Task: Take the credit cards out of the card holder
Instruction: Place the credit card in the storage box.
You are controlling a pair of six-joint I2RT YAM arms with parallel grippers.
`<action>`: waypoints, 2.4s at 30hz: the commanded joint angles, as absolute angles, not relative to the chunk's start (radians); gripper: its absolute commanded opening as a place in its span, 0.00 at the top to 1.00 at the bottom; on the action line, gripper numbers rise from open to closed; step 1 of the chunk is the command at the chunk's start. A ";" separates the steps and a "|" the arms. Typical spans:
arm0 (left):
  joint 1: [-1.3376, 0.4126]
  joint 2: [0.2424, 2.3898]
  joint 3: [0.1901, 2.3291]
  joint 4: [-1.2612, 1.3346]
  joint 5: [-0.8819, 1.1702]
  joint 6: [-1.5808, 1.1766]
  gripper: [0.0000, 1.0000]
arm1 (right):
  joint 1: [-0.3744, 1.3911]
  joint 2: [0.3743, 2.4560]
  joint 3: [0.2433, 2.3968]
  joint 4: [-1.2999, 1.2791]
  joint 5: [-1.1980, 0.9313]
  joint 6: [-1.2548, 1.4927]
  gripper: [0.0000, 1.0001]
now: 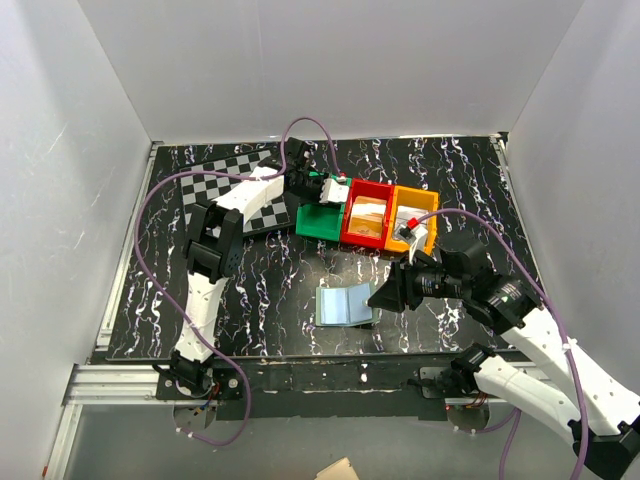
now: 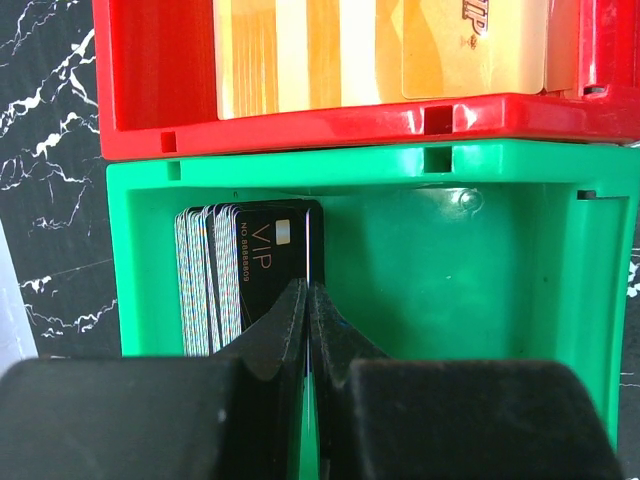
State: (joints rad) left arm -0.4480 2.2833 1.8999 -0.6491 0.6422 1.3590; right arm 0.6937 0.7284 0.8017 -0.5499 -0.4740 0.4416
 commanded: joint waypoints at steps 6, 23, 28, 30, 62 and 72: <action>-0.451 2.267 1.896 -0.623 0.653 1.348 1.00 | 0.690 0.730 0.798 -0.517 -0.476 0.434 0.57; -0.463 2.244 1.847 -0.612 0.635 1.338 1.00 | 0.690 0.727 0.787 -0.503 -0.480 0.442 0.58; -0.468 2.241 1.845 -0.606 0.624 1.330 0.91 | 0.690 0.732 0.788 -0.503 -0.479 0.439 0.58; -0.468 2.241 1.839 -0.603 0.620 1.330 0.90 | 0.690 0.730 0.788 -0.502 -0.480 0.439 0.57; -0.468 2.220 1.884 -0.554 0.555 1.278 0.78 | 0.690 0.746 0.785 -0.492 -0.491 0.437 0.58; -0.468 2.224 1.902 -0.535 0.543 1.261 0.73 | 0.690 0.755 0.788 -0.492 -0.495 0.433 0.58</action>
State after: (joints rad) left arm -0.4622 2.2829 1.8637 -0.5518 0.5442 1.2701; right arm 0.6937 0.7540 0.7879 -0.5335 -0.4778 0.4419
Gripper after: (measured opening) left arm 0.263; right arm 0.421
